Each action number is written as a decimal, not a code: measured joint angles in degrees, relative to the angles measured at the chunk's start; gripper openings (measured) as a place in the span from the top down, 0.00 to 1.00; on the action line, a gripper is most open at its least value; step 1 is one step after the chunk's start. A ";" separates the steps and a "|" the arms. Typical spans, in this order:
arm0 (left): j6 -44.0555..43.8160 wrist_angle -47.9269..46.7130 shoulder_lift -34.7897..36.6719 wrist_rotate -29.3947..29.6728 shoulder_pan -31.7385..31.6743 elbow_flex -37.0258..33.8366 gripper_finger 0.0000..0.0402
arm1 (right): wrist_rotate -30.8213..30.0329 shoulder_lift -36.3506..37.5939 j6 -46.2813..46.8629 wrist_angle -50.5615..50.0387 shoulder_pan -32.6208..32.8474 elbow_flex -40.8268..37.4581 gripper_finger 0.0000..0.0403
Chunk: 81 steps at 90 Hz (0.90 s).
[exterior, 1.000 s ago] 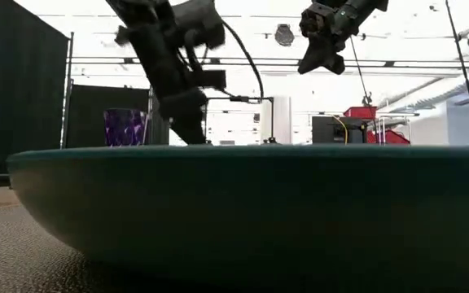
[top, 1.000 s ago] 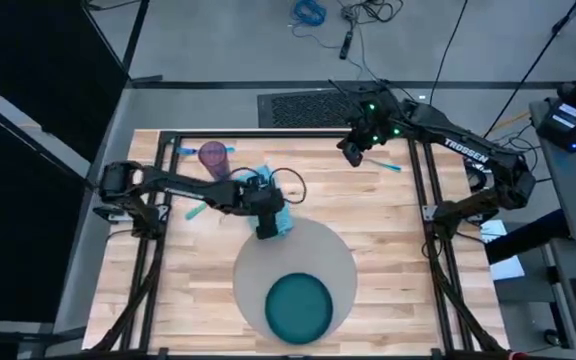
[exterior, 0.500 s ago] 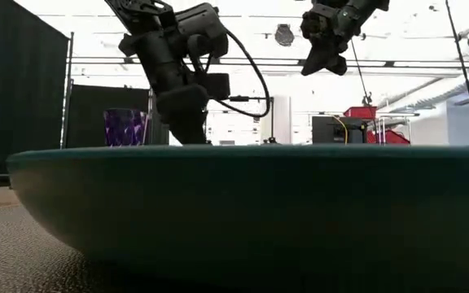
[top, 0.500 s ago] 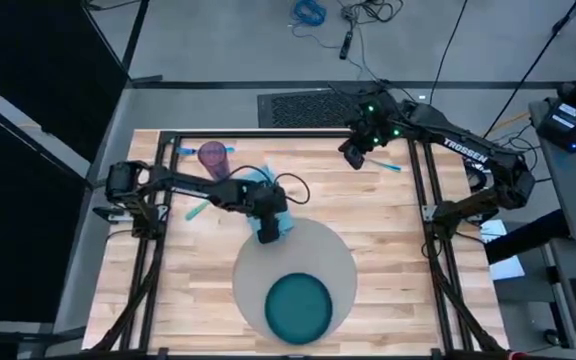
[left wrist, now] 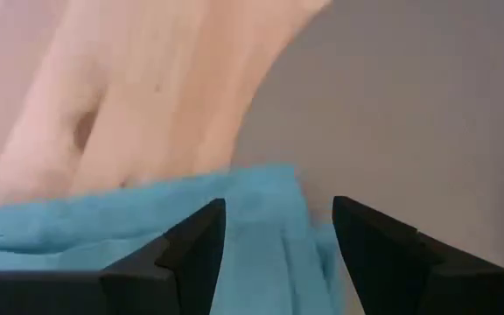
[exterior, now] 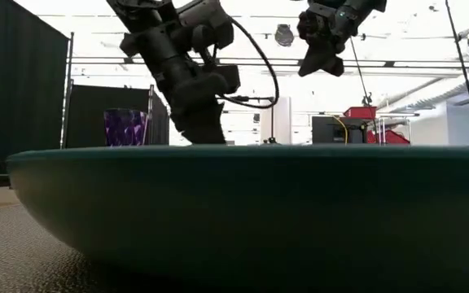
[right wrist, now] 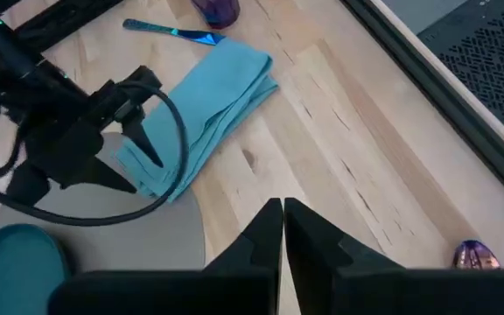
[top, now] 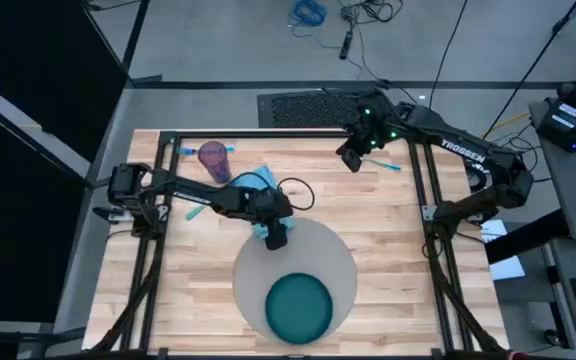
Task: Set table place
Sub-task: Fold the blue napkin
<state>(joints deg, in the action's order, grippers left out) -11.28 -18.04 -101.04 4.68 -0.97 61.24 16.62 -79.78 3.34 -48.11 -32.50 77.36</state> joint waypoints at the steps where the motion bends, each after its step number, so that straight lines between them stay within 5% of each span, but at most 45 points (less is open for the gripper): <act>1: 0.01 0.04 -0.11 0.08 0.00 -0.01 0.51 | 0.00 -0.01 -0.01 -0.07 0.00 0.00 1.00; 81: 1.69 1.03 -3.84 1.52 -0.04 0.01 0.53 | -0.02 0.01 -0.51 -0.09 -0.01 0.00 1.00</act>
<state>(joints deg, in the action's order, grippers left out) -9.59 -17.01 -104.88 6.20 -1.02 61.25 16.60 -79.77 2.83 -48.21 -32.51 77.36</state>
